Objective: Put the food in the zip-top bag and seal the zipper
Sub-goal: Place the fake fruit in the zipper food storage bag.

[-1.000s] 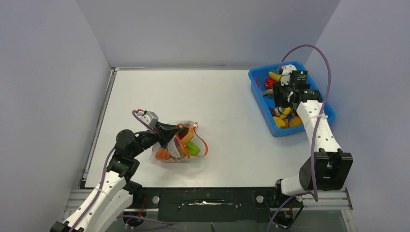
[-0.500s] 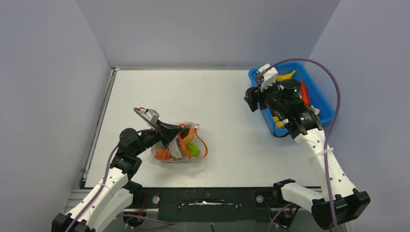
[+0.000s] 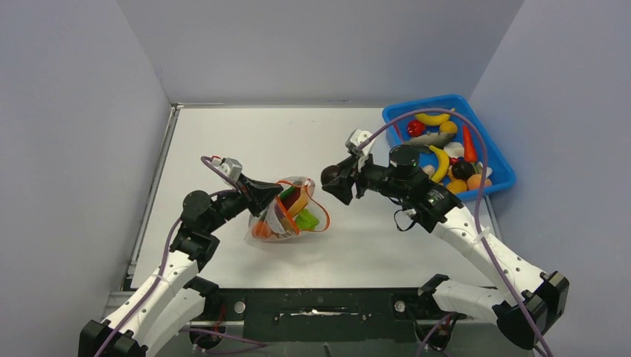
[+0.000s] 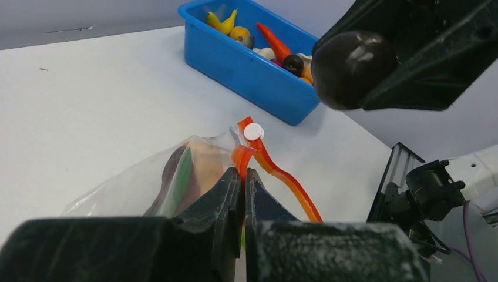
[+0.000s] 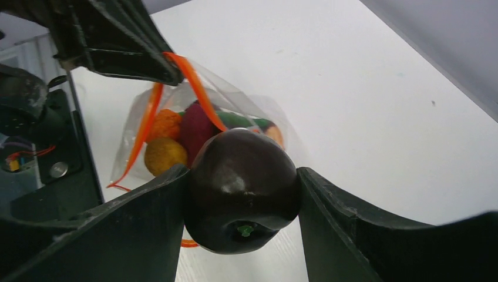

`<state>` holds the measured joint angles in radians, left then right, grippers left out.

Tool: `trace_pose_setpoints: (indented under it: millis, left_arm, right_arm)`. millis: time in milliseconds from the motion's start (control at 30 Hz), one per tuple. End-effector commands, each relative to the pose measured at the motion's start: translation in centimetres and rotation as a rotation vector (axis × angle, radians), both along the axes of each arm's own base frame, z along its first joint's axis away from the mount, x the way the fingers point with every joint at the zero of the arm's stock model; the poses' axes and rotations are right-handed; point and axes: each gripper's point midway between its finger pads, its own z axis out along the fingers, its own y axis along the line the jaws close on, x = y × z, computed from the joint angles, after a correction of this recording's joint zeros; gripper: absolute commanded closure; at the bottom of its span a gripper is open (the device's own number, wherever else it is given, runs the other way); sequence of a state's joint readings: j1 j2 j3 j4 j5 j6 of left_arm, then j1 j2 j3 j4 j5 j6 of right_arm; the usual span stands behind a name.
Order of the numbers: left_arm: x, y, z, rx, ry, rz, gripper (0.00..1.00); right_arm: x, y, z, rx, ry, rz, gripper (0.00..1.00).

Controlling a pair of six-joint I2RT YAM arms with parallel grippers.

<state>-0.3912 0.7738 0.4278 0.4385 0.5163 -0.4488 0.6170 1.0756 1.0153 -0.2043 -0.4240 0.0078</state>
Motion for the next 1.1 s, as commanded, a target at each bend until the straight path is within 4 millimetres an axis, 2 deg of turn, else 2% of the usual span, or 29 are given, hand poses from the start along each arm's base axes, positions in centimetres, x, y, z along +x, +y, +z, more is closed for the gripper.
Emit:
trace_pose_setpoints:
  millis: [0, 167, 300, 567, 700, 833, 1067]
  left_arm:
    - [0.1, 0.0, 5.5, -0.102, -0.135, 0.009, 1.00]
    - [0.0, 0.0, 5.5, -0.107, -0.132, 0.009, 1.00]
    - [0.0, 0.0, 5.5, -0.110, -0.135, 0.008, 1.00]
    - [-0.3, 0.1, 5.6, -0.115, -0.137, 0.007, 1.00]
    - [-0.4, 0.1, 5.5, -0.122, -0.135, 0.006, 1.00]
    - [-0.5, 0.1, 5.6, -0.125, -0.134, 0.003, 1.00]
    - [-0.6, 0.1, 5.4, -0.128, -0.129, 0.003, 1.00]
  right_arm:
    - [-1.2, 3.2, 2.4, 0.091, -0.058, 0.079, 0.58]
    - [-2.7, 5.8, 1.6, 0.105, -0.028, 0.145, 0.57]
    - [-3.2, 7.3, 0.3, 0.083, -0.005, 0.167, 0.57]
    - [-3.0, 8.7, -1.9, 0.022, 0.032, 0.163, 0.55]
    - [-2.8, 9.2, -3.7, -0.003, 0.067, 0.157, 0.52]
    - [-2.5, 9.3, -4.4, -0.034, 0.076, 0.134, 0.43]
    - [-2.5, 8.9, -4.3, -0.060, 0.056, 0.128, 0.23]
